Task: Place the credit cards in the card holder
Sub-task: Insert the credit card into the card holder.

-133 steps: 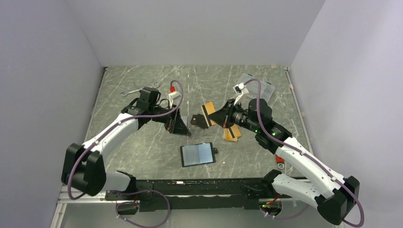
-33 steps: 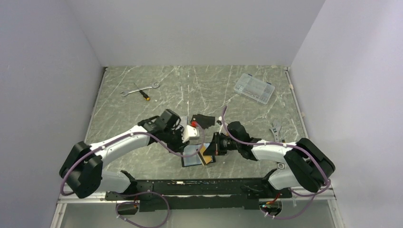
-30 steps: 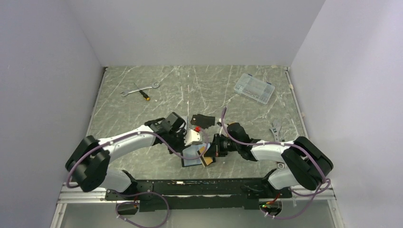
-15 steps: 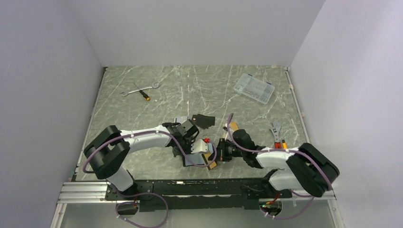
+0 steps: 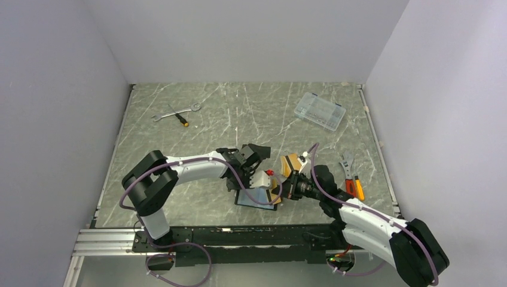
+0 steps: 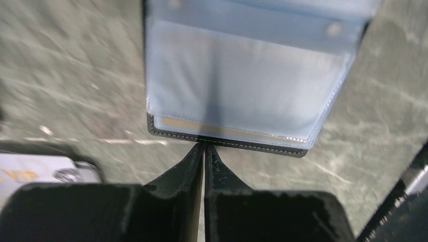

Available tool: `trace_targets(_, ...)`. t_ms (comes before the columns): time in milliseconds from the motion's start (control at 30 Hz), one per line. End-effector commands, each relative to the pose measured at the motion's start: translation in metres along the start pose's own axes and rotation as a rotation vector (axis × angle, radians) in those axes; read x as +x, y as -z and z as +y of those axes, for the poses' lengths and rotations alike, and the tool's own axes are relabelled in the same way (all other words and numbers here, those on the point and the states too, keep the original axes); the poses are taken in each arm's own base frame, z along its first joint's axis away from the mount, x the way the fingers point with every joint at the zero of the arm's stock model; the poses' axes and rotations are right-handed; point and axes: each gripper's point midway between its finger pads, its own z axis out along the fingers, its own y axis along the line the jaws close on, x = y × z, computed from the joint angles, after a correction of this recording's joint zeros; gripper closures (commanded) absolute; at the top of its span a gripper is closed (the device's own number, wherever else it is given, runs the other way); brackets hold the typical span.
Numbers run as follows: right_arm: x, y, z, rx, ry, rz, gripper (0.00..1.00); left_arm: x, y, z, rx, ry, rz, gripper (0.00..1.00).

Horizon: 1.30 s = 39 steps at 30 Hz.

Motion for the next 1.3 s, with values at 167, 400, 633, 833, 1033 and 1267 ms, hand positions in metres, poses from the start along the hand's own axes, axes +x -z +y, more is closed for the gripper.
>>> trace_targets(167, 0.010, 0.000, -0.012, 0.030, -0.057, 0.019, 1.00, -0.061, 0.005, 0.014, -0.015, -0.037, -0.214, 0.89)
trace_targets(400, 0.022, 0.000, -0.010, 0.006, -0.080, 0.079, 1.00, -0.045, 0.009, 0.005, -0.025, -0.064, -0.201, 0.89)
trace_targets(633, 0.026, -0.007, -0.010, -0.001, -0.088, 0.132, 1.00, -0.046, 0.017, 0.010, -0.068, -0.078, -0.215, 0.90)
trace_targets(833, 0.018, -0.012, -0.003, -0.022, -0.078, 0.127, 1.00, -0.048, 0.028, 0.016, -0.103, -0.091, -0.231, 0.90)
trace_targets(1033, 0.016, -0.013, -0.001, -0.023, -0.070, 0.128, 1.00, -0.048, 0.025, 0.003, -0.055, -0.098, -0.258, 0.87)
trace_targets(1267, 0.015, -0.018, -0.001, -0.029, -0.077, 0.137, 1.00, -0.043, 0.011, -0.003, -0.027, -0.109, -0.249, 0.86)
